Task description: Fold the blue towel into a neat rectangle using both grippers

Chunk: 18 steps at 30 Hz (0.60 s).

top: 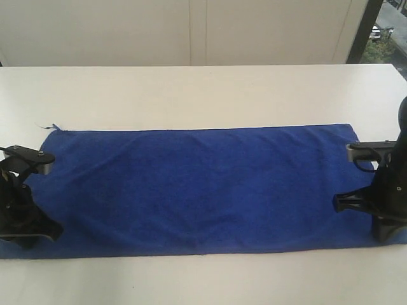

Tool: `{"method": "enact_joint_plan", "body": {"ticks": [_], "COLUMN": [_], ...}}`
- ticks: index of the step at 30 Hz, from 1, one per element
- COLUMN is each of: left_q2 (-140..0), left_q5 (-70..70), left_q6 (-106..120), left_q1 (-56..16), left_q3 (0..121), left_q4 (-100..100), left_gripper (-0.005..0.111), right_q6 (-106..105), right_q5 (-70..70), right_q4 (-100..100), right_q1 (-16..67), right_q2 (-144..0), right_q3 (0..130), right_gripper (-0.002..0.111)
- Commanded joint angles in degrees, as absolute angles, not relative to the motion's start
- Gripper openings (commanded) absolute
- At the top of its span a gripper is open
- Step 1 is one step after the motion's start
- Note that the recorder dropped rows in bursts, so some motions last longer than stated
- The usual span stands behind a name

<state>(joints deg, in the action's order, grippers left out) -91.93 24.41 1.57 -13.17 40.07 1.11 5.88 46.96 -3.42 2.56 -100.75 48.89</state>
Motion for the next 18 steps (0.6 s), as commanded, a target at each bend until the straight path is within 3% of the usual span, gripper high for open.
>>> {"method": "enact_joint_plan", "body": {"ticks": [1, 18], "left_q2": [-92.7, -92.7], "left_q5": [27.7, 27.5], "left_q6": [1.5, 1.5], "left_q1": [-13.3, -13.3], "left_q3": [39.3, 39.3], "left_q4": [2.1, 2.1], "left_gripper": [0.000, 0.000], "right_q6": [5.1, 5.1], "right_q5": [49.6, 49.6], "right_q4": [-4.5, -5.4], "right_q1": [2.3, 2.3], "right_q2": [-100.9, -94.4], "right_q3": [48.6, 51.2], "right_gripper": [0.000, 0.000]}}
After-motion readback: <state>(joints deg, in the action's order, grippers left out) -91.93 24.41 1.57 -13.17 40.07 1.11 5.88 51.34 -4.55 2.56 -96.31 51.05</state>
